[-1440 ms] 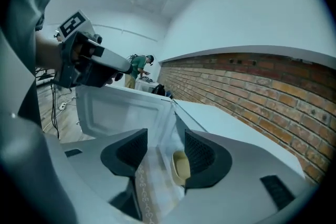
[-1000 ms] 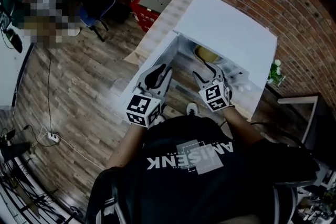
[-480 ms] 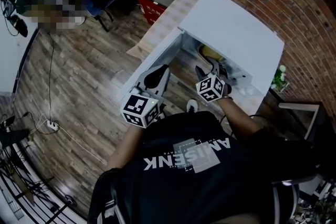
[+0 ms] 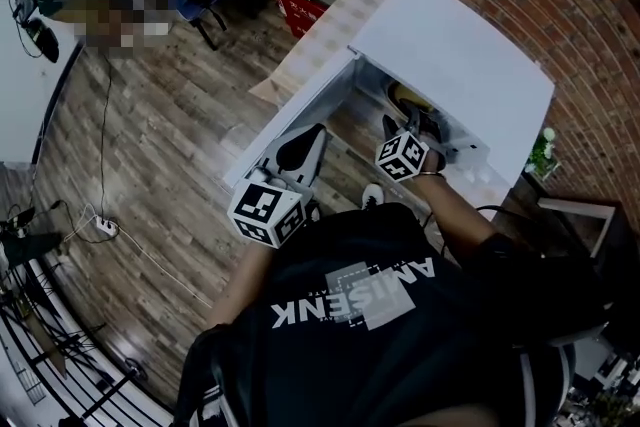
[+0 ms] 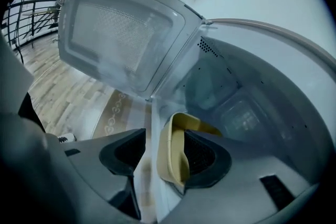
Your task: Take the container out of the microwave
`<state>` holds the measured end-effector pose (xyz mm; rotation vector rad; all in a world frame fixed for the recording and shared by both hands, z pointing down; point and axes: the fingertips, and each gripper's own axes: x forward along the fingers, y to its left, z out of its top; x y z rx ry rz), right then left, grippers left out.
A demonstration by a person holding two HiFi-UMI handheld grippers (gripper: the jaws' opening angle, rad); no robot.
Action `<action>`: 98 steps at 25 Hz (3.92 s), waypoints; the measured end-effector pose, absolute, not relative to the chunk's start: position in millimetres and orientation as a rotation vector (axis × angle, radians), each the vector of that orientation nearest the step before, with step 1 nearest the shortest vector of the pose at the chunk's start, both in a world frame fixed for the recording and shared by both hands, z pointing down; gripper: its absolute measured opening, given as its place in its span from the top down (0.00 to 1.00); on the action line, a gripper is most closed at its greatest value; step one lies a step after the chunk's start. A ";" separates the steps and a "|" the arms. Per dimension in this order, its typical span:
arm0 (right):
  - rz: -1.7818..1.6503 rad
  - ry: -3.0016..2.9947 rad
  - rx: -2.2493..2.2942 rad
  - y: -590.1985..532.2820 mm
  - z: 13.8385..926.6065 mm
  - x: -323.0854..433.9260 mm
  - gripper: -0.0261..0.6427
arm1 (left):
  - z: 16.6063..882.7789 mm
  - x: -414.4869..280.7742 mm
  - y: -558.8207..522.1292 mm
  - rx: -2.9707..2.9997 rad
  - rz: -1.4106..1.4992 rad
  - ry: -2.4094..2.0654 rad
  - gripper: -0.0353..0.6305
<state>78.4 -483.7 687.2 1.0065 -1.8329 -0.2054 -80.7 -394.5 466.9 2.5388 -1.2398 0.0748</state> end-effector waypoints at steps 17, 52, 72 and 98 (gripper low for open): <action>-0.230 -1.731 0.967 -501.1 701.2 92.2 0.71 | 459.0 -90.0 -389.8 2.538 0.068 -1.269 0.92; 0.064 -1.818 1.068 -397.6 663.6 41.8 0.89 | 435.5 -128.9 -357.4 2.722 0.007 -0.984 0.92; 0.193 -1.902 1.170 -312.3 586.2 -9.6 0.89 | 423.0 -142.8 -356.0 2.810 -0.051 -0.774 0.93; 0.140 -1.851 1.559 -230.1 444.1 144.6 0.89 | 369.0 -39.2 -355.7 2.916 -0.127 -0.808 0.93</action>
